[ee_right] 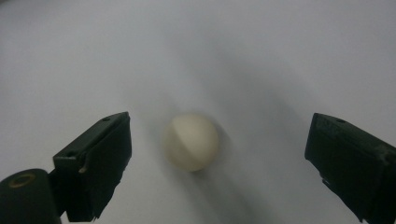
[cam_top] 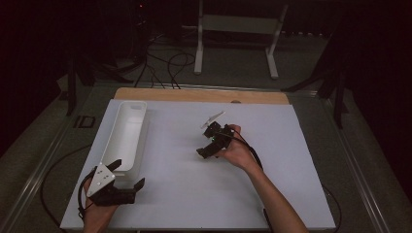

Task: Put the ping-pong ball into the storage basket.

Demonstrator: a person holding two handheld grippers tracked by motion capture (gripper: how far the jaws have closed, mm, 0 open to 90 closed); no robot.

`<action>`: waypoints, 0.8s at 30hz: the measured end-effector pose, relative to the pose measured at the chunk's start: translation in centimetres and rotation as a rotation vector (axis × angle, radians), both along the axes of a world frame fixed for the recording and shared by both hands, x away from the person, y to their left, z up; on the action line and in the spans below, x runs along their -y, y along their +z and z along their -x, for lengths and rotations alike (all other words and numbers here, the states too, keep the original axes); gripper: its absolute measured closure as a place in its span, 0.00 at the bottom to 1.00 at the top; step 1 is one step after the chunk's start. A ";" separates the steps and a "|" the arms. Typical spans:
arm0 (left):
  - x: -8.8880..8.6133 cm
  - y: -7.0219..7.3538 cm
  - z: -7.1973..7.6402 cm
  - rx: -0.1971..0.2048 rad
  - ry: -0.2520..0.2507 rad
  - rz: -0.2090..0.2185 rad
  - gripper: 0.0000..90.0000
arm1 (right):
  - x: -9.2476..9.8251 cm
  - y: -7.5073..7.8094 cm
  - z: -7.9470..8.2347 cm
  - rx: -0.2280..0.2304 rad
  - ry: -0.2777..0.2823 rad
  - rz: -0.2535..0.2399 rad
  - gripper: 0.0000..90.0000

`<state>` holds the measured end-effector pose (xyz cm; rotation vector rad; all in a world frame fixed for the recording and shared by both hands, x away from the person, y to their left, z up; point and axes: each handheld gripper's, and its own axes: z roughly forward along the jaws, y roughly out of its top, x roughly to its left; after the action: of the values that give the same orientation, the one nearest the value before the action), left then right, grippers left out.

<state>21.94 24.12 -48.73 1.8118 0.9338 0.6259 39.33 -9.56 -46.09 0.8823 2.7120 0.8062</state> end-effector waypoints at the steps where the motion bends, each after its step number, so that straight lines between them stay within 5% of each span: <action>1: 0.0 0.0 0.0 0.000 0.000 -0.001 0.00 | 0.0 0.0 0.0 -0.001 0.000 0.001 0.08; 24: 0.0 0.0 0.0 0.000 0.002 0.003 0.00 | -0.8 -1.0 -0.1 -0.019 0.027 0.037 0.08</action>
<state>21.94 24.17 -48.73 1.8087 0.9367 0.6257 39.40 -8.77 -47.08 0.8523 2.7515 0.7541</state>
